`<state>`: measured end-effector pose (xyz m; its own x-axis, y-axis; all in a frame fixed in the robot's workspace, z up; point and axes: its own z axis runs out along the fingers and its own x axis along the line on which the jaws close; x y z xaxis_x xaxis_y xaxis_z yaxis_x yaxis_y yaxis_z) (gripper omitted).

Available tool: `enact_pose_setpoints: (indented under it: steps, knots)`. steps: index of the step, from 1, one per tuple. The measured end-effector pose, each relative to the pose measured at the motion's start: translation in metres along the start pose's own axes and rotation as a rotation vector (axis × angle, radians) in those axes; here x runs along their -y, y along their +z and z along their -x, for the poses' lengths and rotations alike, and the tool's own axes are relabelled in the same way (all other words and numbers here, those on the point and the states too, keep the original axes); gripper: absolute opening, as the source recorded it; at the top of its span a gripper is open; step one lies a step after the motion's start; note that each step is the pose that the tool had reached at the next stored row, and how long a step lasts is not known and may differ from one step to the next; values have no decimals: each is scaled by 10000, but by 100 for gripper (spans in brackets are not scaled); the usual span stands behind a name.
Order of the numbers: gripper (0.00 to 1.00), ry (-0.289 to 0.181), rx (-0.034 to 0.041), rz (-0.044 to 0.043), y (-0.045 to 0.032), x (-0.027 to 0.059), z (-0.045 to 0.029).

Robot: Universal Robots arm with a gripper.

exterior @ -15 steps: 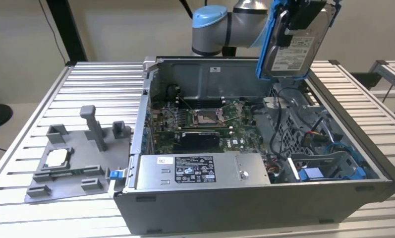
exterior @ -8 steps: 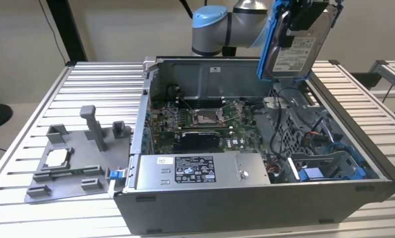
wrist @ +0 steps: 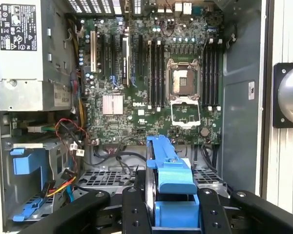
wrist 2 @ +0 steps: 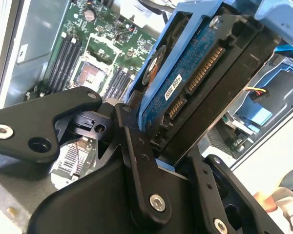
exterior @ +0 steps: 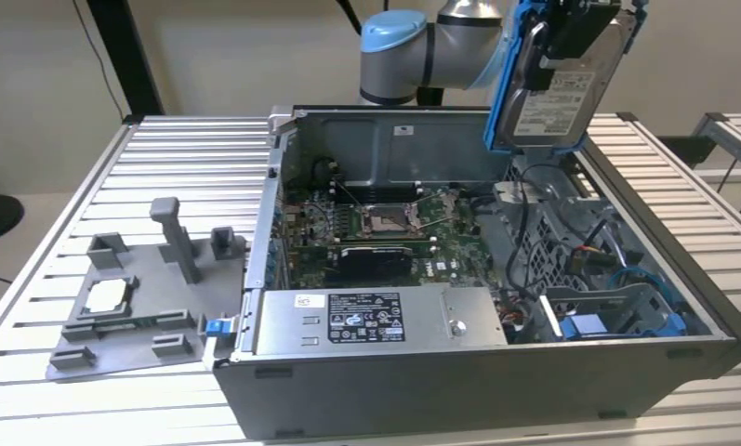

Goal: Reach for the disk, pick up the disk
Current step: 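Pick up the disk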

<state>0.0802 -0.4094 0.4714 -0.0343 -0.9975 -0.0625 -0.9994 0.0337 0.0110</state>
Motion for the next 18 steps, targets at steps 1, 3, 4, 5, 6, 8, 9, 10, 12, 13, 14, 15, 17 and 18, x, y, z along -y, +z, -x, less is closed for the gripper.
enact_pose_setpoints:
  steps: [1, 3, 4, 5, 6, 8, 9, 10, 12, 13, 14, 15, 17, 18]
  knots:
    - [0, 0, 0, 0, 0, 1, -2]
    - [0, -1, 0, 0, 0, 4, -7]
    - [0, 0, -2, 0, 0, 4, -8]
    - [0, -1, -2, 0, -1, 6, -10]
    - [0, -2, -2, 0, -1, 8, -14]
    - [0, -1, -1, 0, 0, 10, -22]
    - [0, -2, -2, 0, -1, 13, -32]
    - [0, -2, -2, 0, -1, 16, -46]
    - [0, -1, -2, 1, -3, 23, -77]
    - [0, -1, -2, 2, -4, 29, -95]
    - [0, -1, -1, 3, -4, 35, -114]
    - [0, -1, -1, 4, -5, 40, -131]
    - [0, -1, -2, 7, -8, 53, -170]
    - [0, -1, -1, 9, -9, 59, -188]
